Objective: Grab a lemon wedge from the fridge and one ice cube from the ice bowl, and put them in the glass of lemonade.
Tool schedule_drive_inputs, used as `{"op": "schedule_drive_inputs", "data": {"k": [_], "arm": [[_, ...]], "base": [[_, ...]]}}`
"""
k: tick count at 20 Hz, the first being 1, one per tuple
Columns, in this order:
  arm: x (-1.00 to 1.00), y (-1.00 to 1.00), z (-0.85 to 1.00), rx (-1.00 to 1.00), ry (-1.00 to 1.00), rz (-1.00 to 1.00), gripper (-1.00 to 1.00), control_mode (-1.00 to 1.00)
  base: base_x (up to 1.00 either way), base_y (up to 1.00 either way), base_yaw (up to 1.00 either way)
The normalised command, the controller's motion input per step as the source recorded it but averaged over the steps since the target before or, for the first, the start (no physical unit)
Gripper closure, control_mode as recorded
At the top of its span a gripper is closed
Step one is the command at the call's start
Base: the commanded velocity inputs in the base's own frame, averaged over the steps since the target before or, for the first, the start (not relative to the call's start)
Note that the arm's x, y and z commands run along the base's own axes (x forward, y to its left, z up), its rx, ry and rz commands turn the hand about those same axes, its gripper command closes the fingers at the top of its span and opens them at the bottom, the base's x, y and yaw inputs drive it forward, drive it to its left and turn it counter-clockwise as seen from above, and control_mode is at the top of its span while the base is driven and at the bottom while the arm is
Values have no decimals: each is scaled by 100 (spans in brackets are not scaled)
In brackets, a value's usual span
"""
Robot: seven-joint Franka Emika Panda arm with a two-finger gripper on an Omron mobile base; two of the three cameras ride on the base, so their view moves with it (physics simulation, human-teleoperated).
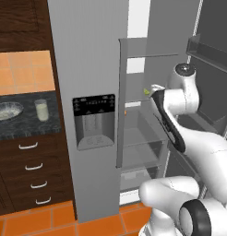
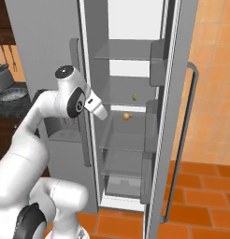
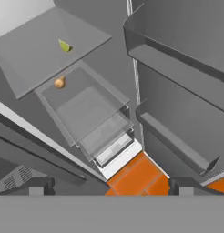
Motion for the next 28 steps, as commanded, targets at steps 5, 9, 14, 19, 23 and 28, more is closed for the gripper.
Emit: {"op": "schedule_drive_inputs", "data": {"k": [5,9,14,19,23,28], "arm": [[-100,0,48,0,0,31,-100,-100],[-100,13,52,0,0,20,-100,-100],[-100,13,50,-1,-5,0,-100,-100],[-64,0,20,-3,1,-18,-100,-100],[-8,2,1,0,-2,-6,-100,-100],[0,8,0,0,0,-12,-100,-100]], "base": [[0,0,0],[0,0,0],[0,0,0],[0,0,0],[0,0,0],[0,0,0]]}}
